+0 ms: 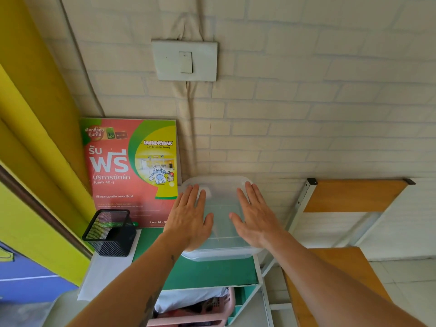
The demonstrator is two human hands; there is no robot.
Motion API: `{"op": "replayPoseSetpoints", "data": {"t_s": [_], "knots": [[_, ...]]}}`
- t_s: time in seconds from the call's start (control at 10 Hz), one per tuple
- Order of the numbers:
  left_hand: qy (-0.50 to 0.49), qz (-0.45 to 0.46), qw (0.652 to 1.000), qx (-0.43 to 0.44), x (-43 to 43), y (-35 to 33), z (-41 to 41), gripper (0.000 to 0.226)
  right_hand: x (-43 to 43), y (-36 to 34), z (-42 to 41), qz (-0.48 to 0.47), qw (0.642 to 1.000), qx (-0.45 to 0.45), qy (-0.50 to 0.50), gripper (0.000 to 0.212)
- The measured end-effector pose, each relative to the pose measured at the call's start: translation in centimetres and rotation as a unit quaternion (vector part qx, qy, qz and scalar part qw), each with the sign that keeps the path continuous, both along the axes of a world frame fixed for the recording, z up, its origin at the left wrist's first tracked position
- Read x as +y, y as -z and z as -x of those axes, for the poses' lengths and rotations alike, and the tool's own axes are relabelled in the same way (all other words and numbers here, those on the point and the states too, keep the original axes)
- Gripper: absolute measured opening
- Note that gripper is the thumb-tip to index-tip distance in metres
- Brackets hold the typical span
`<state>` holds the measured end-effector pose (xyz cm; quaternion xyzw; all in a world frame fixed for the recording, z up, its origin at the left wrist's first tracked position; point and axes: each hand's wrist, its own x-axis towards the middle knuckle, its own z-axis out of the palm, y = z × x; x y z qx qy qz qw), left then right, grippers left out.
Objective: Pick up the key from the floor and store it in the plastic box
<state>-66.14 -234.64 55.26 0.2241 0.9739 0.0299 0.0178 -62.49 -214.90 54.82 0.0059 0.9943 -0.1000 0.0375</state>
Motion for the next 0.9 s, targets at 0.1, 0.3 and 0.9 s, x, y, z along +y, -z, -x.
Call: {"op": "replayPoseSetpoints", "data": {"t_s": [0.1, 0.3, 0.9], "knots": [[0.000, 0.004, 1.000, 0.009, 0.0, 0.0, -0.1, 0.083, -0.1, -0.1, -0.1, -0.008, 1.000, 0.001, 0.003, 0.078], [0.001, 0.008, 1.000, 0.008, -0.1, -0.2, -0.4, 0.079, -0.3, -0.2, -0.4, -0.010, 1.000, 0.004, 0.006, 0.078], [-0.026, -0.048, 0.997, 0.060, -0.1, -6.7, -3.5, 0.057, -0.2, -8.4, -3.8, 0.062, 0.998, -0.010, 0.026, 0.075]]}}
